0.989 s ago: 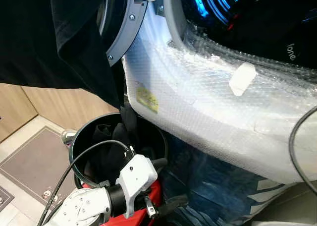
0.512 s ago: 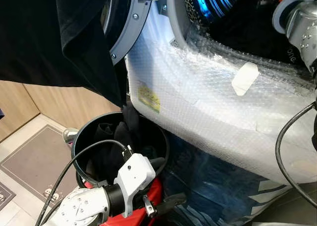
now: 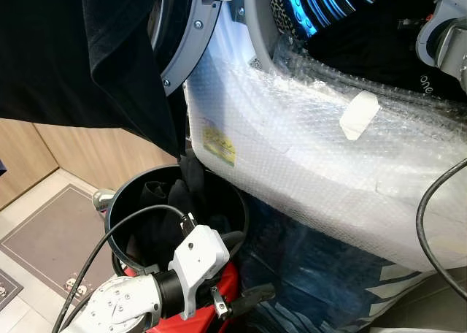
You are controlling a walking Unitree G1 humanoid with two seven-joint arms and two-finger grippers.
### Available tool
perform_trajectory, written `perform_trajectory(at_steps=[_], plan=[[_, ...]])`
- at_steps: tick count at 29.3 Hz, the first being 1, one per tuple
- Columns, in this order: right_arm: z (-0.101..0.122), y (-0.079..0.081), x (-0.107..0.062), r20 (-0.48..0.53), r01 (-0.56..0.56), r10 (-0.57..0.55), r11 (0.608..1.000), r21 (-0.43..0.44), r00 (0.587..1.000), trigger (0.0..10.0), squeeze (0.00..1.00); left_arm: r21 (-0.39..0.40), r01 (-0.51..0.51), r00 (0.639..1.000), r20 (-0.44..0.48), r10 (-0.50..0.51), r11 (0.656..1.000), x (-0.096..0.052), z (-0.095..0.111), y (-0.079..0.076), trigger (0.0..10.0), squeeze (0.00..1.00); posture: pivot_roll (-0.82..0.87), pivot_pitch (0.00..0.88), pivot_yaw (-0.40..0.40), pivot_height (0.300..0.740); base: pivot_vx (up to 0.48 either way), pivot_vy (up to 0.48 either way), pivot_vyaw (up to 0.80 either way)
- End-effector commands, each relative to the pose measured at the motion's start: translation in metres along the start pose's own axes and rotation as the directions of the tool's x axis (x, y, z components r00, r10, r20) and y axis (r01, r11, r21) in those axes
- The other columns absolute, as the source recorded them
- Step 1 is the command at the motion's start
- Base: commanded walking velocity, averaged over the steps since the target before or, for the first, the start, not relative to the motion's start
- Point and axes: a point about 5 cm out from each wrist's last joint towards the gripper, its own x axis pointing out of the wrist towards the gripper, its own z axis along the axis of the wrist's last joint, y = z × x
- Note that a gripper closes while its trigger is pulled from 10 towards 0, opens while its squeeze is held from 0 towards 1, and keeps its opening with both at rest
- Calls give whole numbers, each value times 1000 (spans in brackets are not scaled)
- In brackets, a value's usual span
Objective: Clothes washing
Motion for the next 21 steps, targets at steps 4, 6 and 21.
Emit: perform_trajectory(at_steps=[4,6,21], plan=[[-5,-10,-1,-42,33,-33,999,14,999,10000,1000,5,28,1000,15,-28,1000,0,6,-4,10000,0,13,144,-96,740,0,0,0],[-5,-10,-1,-42,33,-33,999,14,999,10000,1000,5,28,1000,15,-28,1000,0,6,-4,10000,0,13,144,-96,740,0,0,0],[-15,-24,-4,-113,45,-41,998,34,993,10000,1000,19,41,999,16,-41,999,1,7,-3,10000,0,15,105,-87,740,0,0,0]])
